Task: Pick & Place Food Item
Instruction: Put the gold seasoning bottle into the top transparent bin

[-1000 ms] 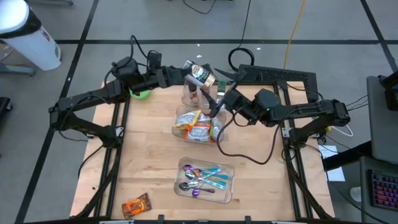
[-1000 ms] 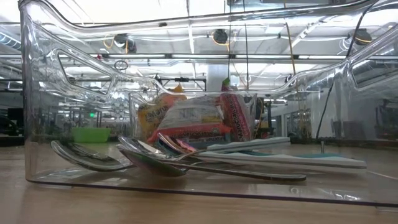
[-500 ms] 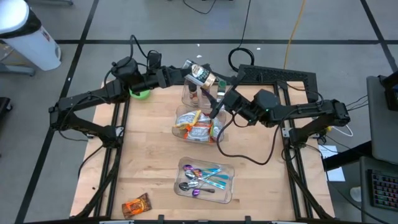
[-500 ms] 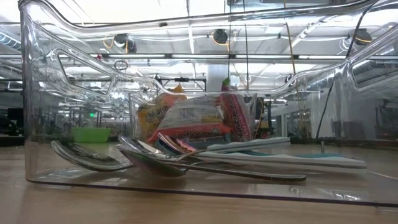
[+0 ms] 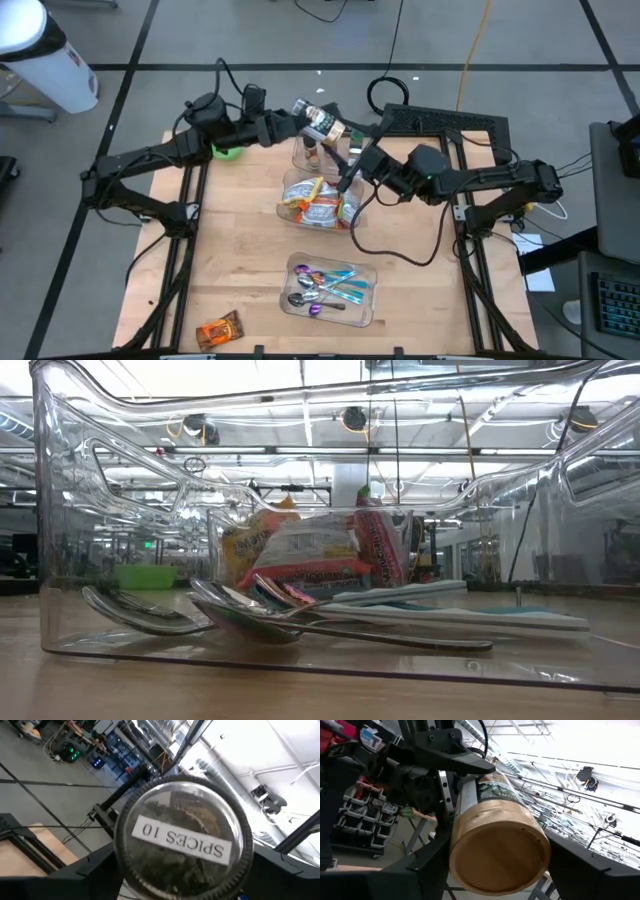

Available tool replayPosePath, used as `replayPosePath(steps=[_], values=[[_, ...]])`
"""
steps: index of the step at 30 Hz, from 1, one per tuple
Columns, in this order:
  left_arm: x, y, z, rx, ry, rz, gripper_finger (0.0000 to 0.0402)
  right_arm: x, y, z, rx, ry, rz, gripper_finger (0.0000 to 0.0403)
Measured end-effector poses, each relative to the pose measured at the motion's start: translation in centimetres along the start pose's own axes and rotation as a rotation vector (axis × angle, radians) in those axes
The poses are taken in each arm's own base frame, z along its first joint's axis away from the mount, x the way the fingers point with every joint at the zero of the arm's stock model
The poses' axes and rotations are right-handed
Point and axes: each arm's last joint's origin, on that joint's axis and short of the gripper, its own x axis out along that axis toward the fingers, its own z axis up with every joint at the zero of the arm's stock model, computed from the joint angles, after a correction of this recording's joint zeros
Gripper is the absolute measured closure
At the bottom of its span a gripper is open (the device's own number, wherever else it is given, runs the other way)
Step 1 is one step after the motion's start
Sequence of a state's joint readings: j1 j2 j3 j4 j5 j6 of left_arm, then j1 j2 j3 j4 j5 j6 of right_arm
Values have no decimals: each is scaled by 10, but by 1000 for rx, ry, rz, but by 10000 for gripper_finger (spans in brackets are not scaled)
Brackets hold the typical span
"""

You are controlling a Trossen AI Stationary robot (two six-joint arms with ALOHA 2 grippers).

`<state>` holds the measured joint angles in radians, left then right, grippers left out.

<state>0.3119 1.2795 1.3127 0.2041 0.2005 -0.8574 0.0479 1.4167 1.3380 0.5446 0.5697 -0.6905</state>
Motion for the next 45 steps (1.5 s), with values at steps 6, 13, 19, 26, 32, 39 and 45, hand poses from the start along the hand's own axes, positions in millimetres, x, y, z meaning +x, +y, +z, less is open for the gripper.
replayPosePath(steps=[6, 13, 19, 26, 32, 39, 45], values=[[-1, -1, 2, 64, -20, -1, 65, 0, -1, 0, 1, -2, -5, 133], [-2, 3, 7, 217, -39, 12, 71, -8, -15, 9, -2, 3, -22, 133], [-5, 7, 20, 280, -105, 19, 73, -15, -34, 23, -30, 73, -24, 133], [-13, 18, 38, 317, -162, 54, 83, -19, -47, 33, -55, 172, 23, 133], [-24, 25, 54, 374, -161, 45, 86, -17, -62, 37, -41, 317, 120, 133], [-34, 29, 67, 404, -189, 63, 86, -4, -89, 19, 93, 496, 198, 133], [-38, 30, 70, 425, -187, 69, 95, 25, -88, -15, 142, 628, 359, 133]])
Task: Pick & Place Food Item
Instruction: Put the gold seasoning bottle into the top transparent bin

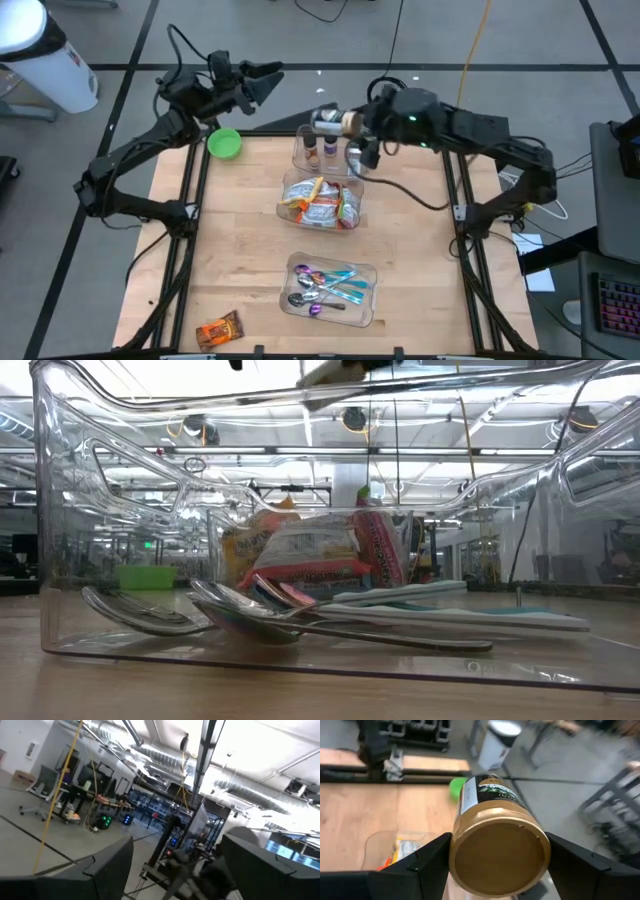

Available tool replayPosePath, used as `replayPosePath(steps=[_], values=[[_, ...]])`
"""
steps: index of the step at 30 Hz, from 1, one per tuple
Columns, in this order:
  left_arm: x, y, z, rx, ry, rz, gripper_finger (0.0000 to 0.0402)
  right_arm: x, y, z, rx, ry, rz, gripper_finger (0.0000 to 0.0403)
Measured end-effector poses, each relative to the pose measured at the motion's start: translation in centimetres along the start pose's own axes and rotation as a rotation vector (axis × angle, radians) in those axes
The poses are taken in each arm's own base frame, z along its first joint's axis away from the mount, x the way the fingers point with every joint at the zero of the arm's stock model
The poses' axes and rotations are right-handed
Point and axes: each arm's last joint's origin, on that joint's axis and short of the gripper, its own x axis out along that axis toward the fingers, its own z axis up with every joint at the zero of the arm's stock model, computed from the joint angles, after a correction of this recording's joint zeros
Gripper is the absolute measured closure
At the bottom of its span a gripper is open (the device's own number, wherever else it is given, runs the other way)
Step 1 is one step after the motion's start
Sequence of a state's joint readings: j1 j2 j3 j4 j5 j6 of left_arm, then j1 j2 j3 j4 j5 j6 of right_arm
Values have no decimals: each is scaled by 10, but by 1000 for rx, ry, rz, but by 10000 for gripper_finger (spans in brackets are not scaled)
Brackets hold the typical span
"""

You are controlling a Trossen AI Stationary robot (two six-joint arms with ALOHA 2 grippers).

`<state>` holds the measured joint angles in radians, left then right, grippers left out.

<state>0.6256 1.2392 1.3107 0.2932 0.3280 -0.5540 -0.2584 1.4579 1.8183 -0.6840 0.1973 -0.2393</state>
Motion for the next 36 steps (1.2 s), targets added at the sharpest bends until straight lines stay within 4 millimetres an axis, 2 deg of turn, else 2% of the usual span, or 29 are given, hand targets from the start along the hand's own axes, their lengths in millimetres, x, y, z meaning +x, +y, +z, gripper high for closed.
replayPosePath(steps=[7, 17, 21, 24, 33, 36], values=[[0, -2, -2, -58, 62, -82, 95, 53, -14, -22, 32, 128, 141, 133], [0, -5, -11, -115, 179, -156, 114, 121, -14, -68, 7, 386, 238, 133], [1, -7, -17, -112, 220, -154, 123, 135, -13, -85, 24, 486, 301, 133], [2, -9, -19, -115, 229, -161, 122, 139, -16, -90, -7, 552, 324, 133], [3, -11, -20, -115, 229, -164, 123, 161, -23, -75, -119, 628, 299, 133], [3, -12, -21, -117, 232, -169, 129, 173, -21, -81, -137, 681, 330, 133]])
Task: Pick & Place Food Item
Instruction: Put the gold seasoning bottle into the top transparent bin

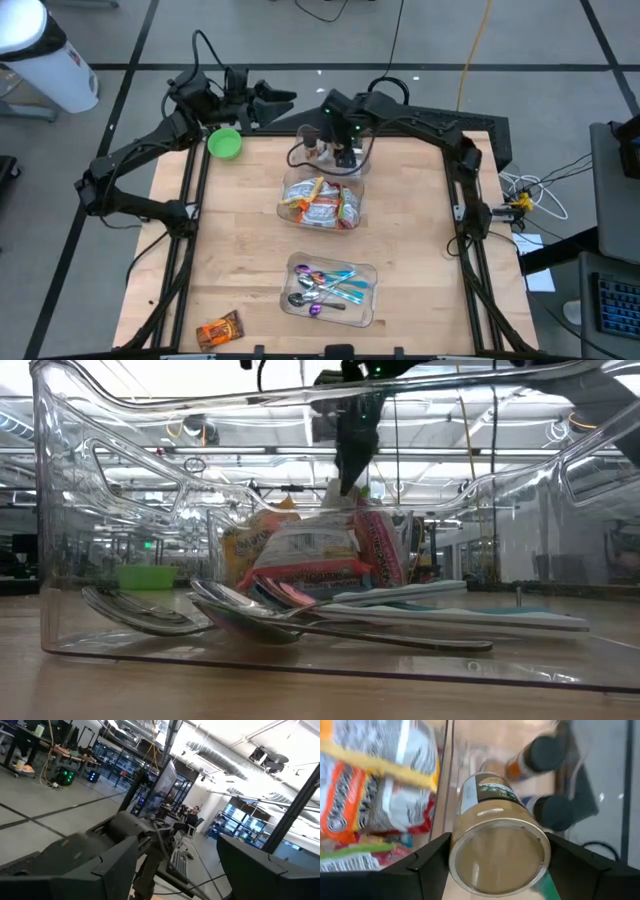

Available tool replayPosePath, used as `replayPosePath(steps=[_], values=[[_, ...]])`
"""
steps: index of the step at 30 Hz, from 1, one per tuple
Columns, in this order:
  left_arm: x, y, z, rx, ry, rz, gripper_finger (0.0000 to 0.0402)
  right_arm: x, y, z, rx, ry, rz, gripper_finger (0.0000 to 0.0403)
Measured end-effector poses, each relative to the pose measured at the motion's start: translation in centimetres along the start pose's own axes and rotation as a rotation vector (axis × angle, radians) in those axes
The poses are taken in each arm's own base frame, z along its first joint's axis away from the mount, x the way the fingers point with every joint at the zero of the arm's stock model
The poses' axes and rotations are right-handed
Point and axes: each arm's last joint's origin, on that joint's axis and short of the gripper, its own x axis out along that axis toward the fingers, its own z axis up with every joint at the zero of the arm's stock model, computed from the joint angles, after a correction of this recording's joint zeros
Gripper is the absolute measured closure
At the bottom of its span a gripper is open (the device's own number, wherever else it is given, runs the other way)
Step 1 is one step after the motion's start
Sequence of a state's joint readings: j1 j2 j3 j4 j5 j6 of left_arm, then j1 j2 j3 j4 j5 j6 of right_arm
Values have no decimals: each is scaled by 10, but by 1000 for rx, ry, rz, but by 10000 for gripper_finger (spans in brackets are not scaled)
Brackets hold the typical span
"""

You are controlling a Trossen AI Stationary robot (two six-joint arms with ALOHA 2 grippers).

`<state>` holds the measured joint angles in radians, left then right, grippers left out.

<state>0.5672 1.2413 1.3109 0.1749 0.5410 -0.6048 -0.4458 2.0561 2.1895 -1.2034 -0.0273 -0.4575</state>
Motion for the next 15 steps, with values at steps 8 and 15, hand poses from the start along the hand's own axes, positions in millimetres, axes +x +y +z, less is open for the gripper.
replayPosePath(steps=[8, 15], values=[[3, -4, -3, -6, 9, -17, 124, 22, -1, -2, -30, 115, -3, 133], [3, -3, -7, -1, 42, 2, 132, 33, -1, -2, -28, 142, 8, 133]])
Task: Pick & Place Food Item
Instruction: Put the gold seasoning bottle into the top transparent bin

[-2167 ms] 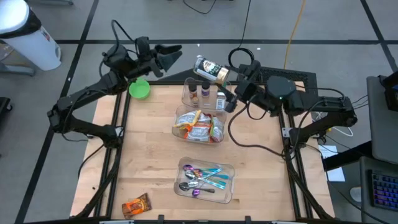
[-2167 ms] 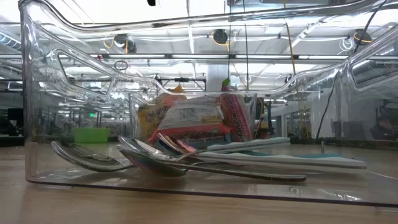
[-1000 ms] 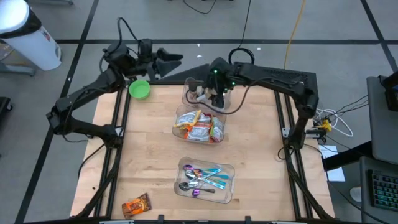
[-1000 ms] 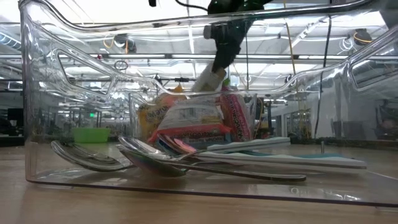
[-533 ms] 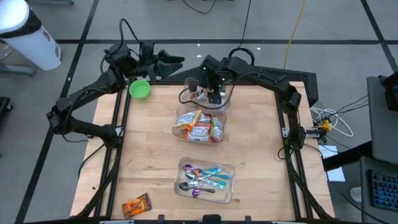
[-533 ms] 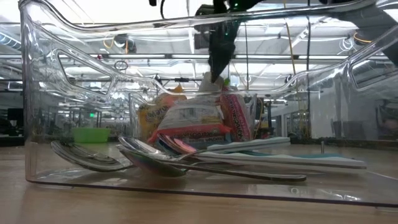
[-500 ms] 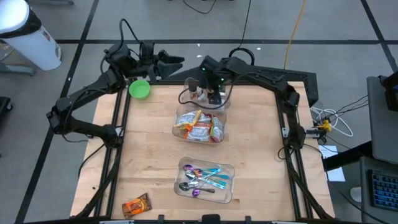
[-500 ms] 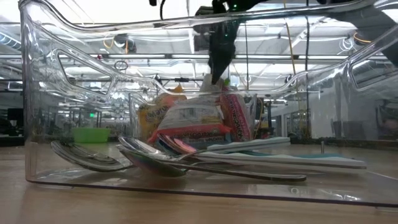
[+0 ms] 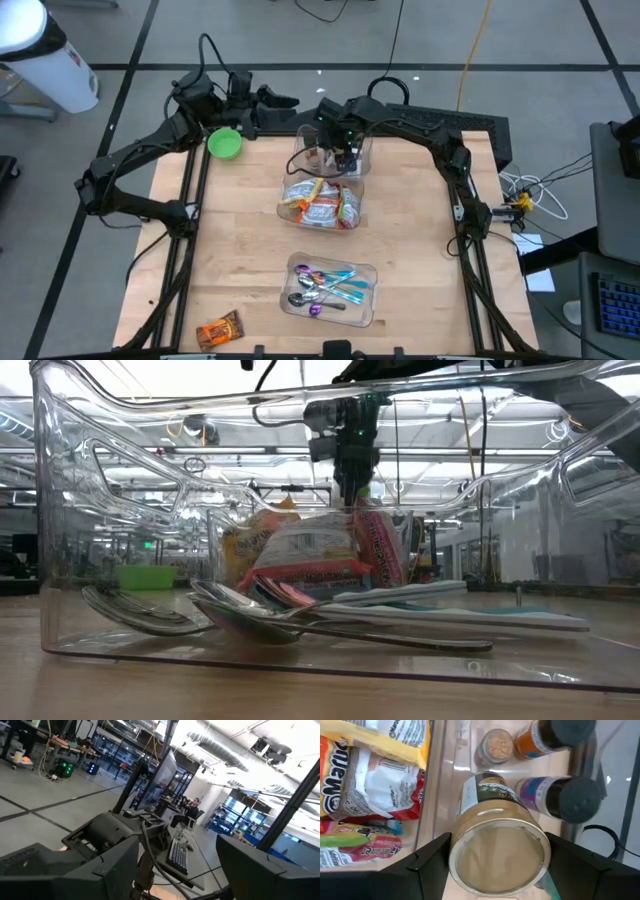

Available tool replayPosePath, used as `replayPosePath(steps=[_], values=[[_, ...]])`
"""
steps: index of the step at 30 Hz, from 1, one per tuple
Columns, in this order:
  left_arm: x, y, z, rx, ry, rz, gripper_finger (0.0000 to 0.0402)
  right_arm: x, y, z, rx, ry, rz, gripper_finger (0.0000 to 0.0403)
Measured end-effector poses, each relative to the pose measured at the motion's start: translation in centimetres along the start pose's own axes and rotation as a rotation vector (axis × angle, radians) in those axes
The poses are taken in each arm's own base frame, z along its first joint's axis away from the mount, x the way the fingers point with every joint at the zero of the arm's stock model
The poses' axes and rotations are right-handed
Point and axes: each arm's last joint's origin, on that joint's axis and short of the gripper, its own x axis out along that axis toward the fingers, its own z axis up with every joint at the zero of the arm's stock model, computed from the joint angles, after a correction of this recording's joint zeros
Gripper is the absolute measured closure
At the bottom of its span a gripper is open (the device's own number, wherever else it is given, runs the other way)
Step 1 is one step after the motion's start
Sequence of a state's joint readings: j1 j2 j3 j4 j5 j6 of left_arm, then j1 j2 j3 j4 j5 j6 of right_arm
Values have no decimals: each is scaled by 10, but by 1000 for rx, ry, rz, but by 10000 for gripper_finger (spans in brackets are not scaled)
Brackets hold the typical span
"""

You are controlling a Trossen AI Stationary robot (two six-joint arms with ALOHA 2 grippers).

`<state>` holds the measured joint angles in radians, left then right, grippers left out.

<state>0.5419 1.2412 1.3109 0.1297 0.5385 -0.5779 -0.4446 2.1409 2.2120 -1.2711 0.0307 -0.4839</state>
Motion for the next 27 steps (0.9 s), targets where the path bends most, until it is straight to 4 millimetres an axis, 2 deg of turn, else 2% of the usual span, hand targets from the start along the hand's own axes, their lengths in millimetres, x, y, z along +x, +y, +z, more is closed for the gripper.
replayPosePath(steps=[9, 18, 27], values=[[0, 0, 0, 1, 1, -1, 135, 1, 1, -1, 0, 15, 8, 133], [3, -4, -4, 13, 22, -15, 143, 21, 4, -7, 24, 79, -2, 133], [6, -7, -12, 21, 70, -7, 133, 24, 4, -6, 51, 57, 9, 133]])
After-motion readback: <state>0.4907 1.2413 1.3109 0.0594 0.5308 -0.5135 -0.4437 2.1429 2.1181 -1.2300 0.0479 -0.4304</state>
